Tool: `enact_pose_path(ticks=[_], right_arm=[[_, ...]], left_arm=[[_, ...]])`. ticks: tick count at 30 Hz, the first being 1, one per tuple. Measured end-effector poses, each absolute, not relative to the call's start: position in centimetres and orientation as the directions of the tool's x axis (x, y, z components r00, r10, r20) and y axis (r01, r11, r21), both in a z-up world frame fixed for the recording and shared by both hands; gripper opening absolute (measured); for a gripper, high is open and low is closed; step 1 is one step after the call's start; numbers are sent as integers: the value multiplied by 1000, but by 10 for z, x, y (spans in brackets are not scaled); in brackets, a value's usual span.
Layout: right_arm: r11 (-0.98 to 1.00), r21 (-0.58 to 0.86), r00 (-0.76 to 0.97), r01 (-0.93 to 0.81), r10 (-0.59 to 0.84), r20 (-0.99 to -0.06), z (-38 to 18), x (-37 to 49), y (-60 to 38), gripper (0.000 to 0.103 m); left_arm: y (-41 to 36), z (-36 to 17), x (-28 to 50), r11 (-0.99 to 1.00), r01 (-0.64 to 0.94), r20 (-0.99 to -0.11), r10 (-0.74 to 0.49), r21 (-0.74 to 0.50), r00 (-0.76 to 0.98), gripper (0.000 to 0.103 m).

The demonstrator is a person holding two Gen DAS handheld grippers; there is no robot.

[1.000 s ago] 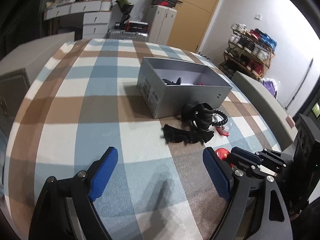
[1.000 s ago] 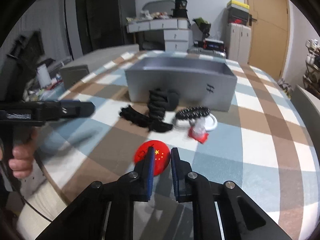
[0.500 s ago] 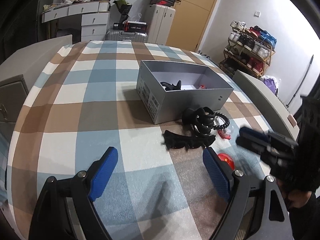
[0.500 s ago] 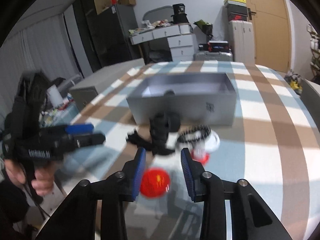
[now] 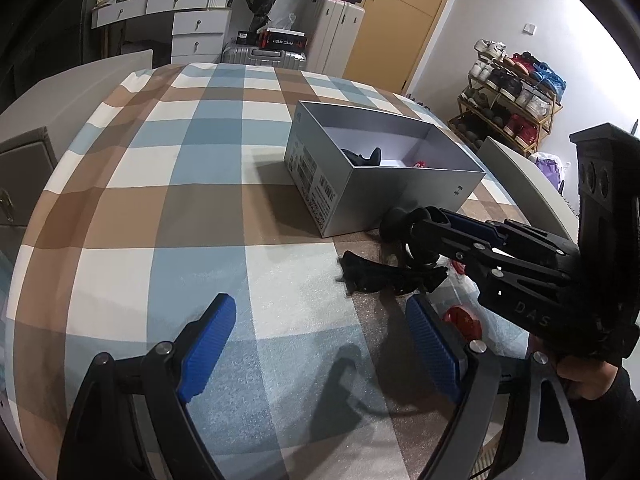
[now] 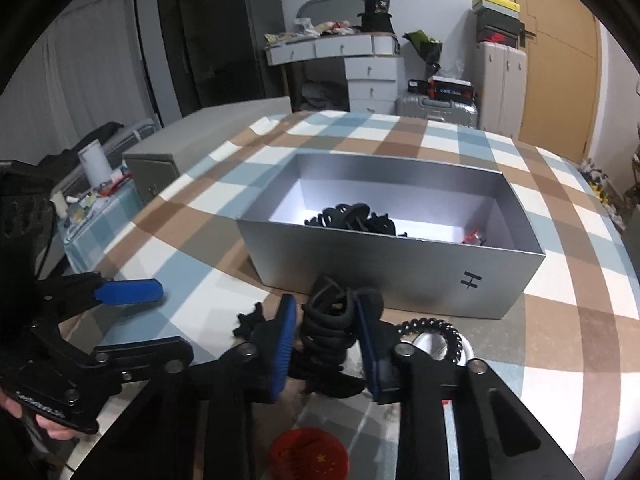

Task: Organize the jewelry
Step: 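Grasp the black fabric scrunchie with the right tool and lift it, then grasp the black claw clip with the left tool while the right holds the scrunchie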

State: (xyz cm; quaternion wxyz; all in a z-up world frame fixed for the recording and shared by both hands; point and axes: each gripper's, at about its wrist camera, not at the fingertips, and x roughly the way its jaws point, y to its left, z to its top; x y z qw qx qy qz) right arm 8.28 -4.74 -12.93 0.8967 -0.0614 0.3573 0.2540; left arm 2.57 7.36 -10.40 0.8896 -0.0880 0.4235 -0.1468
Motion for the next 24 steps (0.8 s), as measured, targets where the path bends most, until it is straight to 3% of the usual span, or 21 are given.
enact_pose_path(ticks=[11, 24], right_arm=[[845, 203, 643, -496, 514, -568, -108, 65, -80, 25], [855, 287, 685, -431, 517, -514, -96, 32, -137, 25]], left_arm=[[66, -101, 26, 945, 194, -735, -327, -263, 594, 84], [33, -103, 43, 922, 262, -751, -386, -286, 536, 84]])
